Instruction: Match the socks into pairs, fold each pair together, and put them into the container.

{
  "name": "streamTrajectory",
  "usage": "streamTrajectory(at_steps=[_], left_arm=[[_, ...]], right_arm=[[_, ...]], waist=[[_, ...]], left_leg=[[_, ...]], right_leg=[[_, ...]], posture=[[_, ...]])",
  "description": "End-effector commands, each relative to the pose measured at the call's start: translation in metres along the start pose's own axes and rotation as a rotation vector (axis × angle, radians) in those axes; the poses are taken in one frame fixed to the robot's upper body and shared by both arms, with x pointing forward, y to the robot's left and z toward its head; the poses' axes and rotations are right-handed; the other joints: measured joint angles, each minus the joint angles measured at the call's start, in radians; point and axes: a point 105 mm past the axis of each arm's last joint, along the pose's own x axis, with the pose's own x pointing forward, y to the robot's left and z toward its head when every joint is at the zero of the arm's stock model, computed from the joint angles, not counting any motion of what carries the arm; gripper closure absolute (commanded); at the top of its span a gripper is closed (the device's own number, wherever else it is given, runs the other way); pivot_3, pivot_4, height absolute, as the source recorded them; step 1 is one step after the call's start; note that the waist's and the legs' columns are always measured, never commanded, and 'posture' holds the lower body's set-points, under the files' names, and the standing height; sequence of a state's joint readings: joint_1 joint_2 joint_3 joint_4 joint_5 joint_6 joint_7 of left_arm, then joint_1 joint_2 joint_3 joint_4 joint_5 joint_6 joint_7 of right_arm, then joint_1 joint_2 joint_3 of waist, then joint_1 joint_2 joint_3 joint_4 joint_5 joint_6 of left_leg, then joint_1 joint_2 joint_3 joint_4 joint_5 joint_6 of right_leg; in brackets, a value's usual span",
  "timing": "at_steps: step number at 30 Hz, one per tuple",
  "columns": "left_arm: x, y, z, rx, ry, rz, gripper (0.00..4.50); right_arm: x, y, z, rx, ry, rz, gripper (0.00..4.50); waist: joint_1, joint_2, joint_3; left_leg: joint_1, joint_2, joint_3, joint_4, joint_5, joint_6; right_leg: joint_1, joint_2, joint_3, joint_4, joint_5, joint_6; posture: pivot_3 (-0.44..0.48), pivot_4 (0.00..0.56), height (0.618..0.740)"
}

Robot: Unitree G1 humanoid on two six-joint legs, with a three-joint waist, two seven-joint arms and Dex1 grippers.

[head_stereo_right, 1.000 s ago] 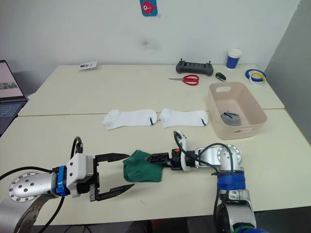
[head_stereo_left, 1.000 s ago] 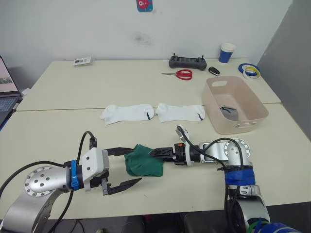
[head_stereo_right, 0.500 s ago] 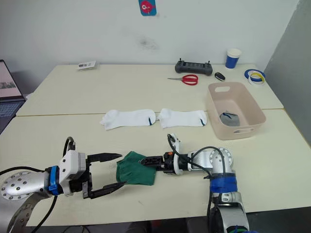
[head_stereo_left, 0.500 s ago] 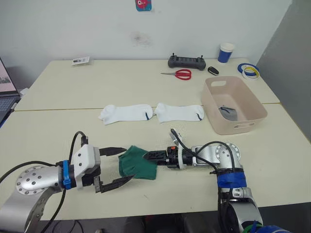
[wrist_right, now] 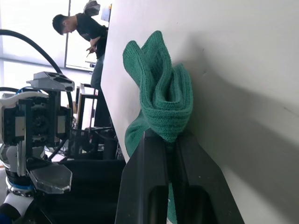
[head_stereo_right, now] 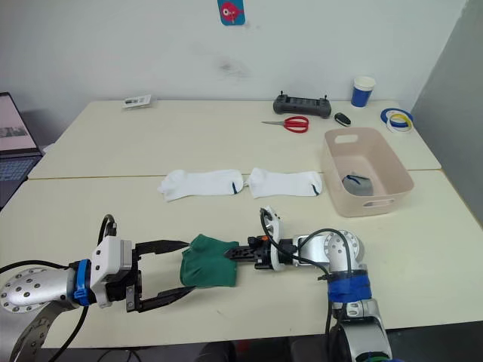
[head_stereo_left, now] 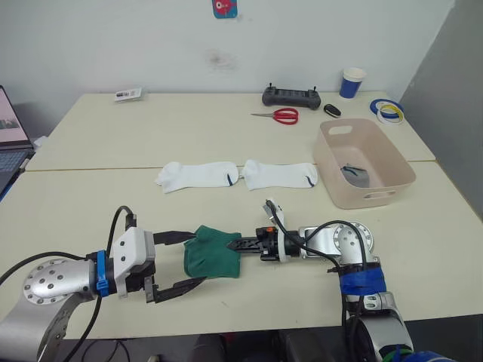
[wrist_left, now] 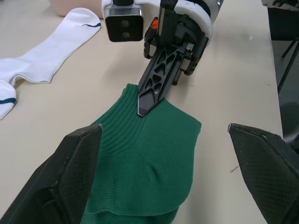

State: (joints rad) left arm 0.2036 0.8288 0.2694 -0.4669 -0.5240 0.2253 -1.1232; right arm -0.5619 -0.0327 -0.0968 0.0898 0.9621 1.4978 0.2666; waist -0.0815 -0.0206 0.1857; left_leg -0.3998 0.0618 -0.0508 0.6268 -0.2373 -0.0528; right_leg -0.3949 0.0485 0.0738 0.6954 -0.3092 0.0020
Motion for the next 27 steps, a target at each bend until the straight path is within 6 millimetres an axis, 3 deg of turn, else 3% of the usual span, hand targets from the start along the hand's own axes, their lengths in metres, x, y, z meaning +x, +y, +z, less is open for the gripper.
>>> streamTrajectory(at_steps=[1,7,12,17,20,24,27], left_arm=[[0.001,0.004,0.021,-0.002,-0.071,0.005,0.00],[0.012,0.022,0.066,-0.019,-0.173,-0.008,0.00],[0.038,0.044,0.111,0.040,-0.289,-0.001,0.00],[0.079,0.064,0.151,0.150,-0.363,0.005,0.00],[0.101,0.066,0.169,0.196,-0.392,-0.024,0.00],[0.119,0.068,0.179,0.236,-0.407,-0.045,0.00],[0.128,0.067,0.182,0.252,-0.422,-0.057,0.00]], right_arm=[[-0.024,0.018,0.021,-0.126,-0.079,0.036,4.48],[-0.081,0.068,0.068,-0.370,-0.246,0.095,4.48],[-0.133,0.082,0.105,-0.538,-0.381,-0.073,4.48],[-0.190,0.074,0.139,-0.696,-0.502,-0.354,4.48],[-0.226,0.055,0.158,-0.812,-0.542,-0.603,4.48],[-0.273,0.036,0.181,-0.987,-0.547,-0.928,4.48],[-0.287,0.025,0.189,-1.147,-0.445,-1.088,4.48]], waist=[[0.003,0.000,0.000],[0.002,0.000,0.002],[0.011,0.000,0.001],[0.033,0.001,0.002],[0.037,0.001,0.002],[0.033,0.001,0.002],[0.033,0.002,0.002]], left_leg=[[-0.001,-0.001,0.000,0.000,0.000,0.000],[-0.005,0.000,0.002,0.001,0.000,0.000],[-0.007,0.000,0.001,0.001,0.000,0.000],[-0.011,-0.002,0.003,0.003,0.000,0.000],[-0.011,-0.002,0.003,0.003,0.000,0.000],[-0.011,-0.002,0.006,0.003,0.000,0.000],[-0.011,-0.002,0.006,0.002,0.000,0.000]], right_leg=[[0.000,0.000,0.000,0.000,0.000,0.000],[-0.006,0.001,-0.001,0.001,0.000,0.000],[-0.008,0.003,-0.002,0.001,0.000,0.000],[-0.010,0.002,-0.001,-0.001,0.001,0.002],[-0.010,0.002,0.000,-0.002,0.001,0.002],[-0.010,0.002,0.001,-0.002,0.004,-0.002],[-0.011,0.002,0.002,-0.002,0.004,-0.003]], posture=[[0.000,0.150,0.740],[0.000,0.150,0.740],[0.000,0.150,0.740],[0.000,0.150,0.740],[0.000,0.150,0.740],[0.000,0.150,0.740],[0.000,0.150,0.740]])
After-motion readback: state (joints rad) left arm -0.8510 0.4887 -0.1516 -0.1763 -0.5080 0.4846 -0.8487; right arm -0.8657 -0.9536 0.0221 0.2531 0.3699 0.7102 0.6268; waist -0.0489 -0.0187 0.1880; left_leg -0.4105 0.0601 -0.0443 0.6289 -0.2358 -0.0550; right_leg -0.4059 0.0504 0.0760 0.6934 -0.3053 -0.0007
